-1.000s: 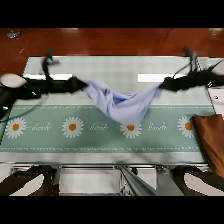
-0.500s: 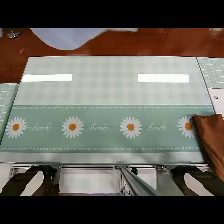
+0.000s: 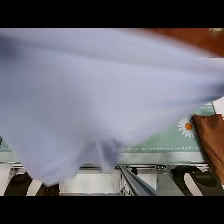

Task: Fold the shirts.

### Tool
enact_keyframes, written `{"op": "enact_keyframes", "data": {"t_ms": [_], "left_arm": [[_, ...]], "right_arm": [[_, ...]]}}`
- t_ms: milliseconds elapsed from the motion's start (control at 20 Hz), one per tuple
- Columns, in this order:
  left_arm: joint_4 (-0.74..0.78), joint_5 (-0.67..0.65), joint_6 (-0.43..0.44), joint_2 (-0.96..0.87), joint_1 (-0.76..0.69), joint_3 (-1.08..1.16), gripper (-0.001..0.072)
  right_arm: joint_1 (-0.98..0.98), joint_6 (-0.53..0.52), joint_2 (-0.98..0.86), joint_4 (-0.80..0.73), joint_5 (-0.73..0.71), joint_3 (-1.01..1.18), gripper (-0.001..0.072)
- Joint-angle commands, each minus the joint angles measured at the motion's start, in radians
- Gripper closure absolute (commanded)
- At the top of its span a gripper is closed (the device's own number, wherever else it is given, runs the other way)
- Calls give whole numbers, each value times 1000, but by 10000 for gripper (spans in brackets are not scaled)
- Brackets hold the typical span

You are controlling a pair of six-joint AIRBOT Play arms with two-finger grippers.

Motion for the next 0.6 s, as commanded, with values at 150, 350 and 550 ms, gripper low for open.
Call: {"op": "enact_keyframes", "data": {"t_ms": [150, 350, 550], "left_arm": [[-96, 14, 14, -104, -43, -496, 685], [-109, 188, 18, -312, -236, -628, 685], [-110, 452, -21, -546, -369, -623, 685]], "right_arm": [[0, 78, 80, -66, -200, -733, 692], [0, 113, -128, -149, -481, -855, 692], [-61, 116, -469, -160, -611, -684, 691]]}}
